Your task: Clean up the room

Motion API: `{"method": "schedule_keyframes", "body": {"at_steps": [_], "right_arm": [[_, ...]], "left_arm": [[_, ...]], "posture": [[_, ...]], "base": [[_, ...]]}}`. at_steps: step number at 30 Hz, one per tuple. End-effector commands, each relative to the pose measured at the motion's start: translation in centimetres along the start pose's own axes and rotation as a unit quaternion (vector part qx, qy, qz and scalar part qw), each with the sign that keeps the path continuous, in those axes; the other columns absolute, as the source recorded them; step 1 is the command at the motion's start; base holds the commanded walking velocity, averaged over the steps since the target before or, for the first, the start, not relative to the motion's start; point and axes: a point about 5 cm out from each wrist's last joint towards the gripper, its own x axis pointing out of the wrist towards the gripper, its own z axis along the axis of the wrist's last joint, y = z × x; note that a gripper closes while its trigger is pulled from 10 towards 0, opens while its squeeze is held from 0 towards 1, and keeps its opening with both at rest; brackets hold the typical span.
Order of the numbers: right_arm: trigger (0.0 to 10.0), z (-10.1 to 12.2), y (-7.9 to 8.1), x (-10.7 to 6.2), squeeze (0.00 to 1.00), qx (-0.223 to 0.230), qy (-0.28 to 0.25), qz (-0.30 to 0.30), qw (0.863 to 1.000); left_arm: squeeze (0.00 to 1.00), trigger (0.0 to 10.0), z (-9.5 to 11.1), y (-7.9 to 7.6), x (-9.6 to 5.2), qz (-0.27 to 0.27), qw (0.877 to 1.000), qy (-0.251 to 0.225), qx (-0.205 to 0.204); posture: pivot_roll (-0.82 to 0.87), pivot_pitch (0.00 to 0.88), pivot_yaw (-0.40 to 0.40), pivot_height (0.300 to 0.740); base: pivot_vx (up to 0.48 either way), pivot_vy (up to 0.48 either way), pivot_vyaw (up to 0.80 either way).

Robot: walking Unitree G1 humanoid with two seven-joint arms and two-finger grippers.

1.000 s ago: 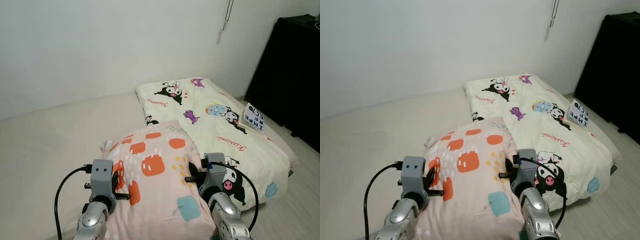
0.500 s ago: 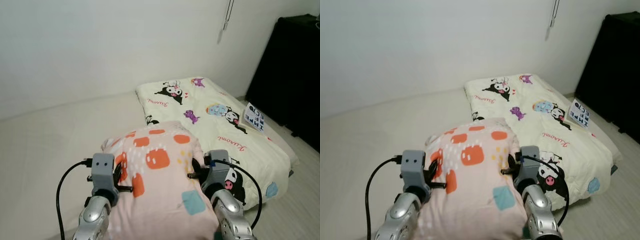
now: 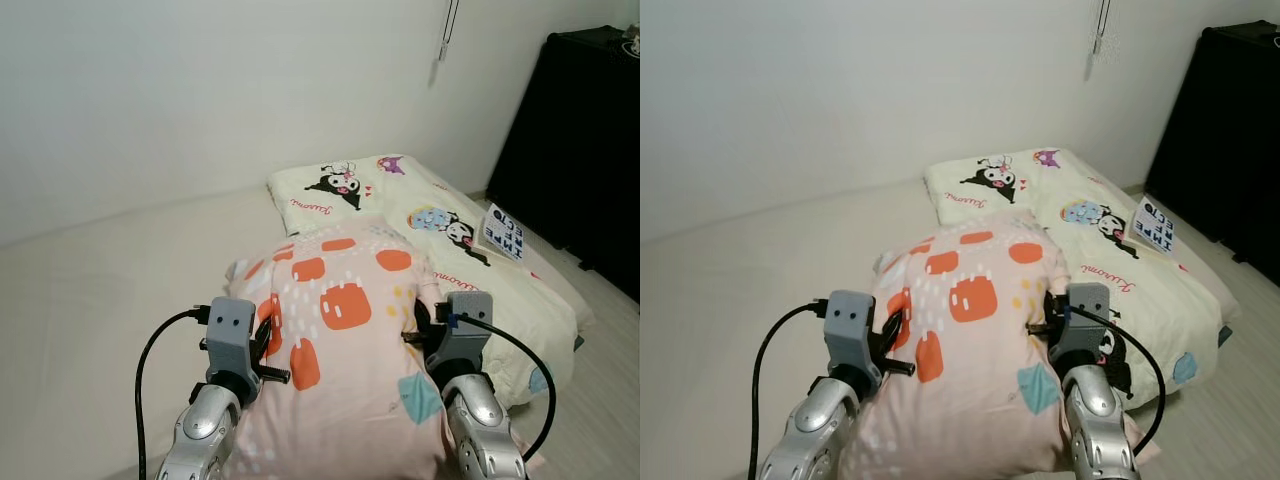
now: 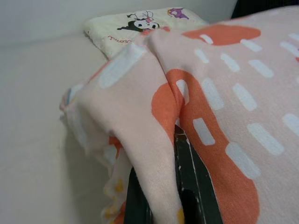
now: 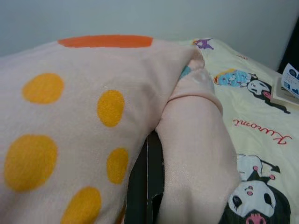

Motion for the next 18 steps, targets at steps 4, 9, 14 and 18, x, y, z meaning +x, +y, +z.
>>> {"method": "schedule_keyframes", "body": {"at_steps": [4,9,14,18], "right_arm": [[10.0,1.2,1.6,0.2,0.0,-0.003,-0.03,0.027,0.999],[10.0,1.3,2.2,0.3,0.0,0.014,-0.024,0.041,0.999],[10.0,1.3,2.7,0.6,0.0,0.006,-0.024,0.051,0.998],[10.0,1.3,2.9,0.6,0.0,0.008,-0.023,0.055,0.998]], "left_arm": [[0.0,10.0,1.2,0.3,0.0,-0.001,0.999,-0.029,0.014],[0.0,10.0,1.5,1.1,-0.2,0.012,0.999,-0.033,0.012],[0.0,10.0,1.5,1.0,-0.3,0.013,0.999,-0.037,0.0],[0.0,10.0,1.5,0.9,-0.3,0.013,0.999,-0.037,0.001]], "posture": [[-0.02,0.076,-0.001,0.74],[-0.01,0.078,-0.006,0.74],[-0.02,0.079,-0.009,0.74],[-0.02,0.078,-0.01,0.74]], "base": [[0.0,0.0,0.0],[0.0,0.0,0.0],[0.0,0.0,0.0],[0.0,0.0,0.0]]}}
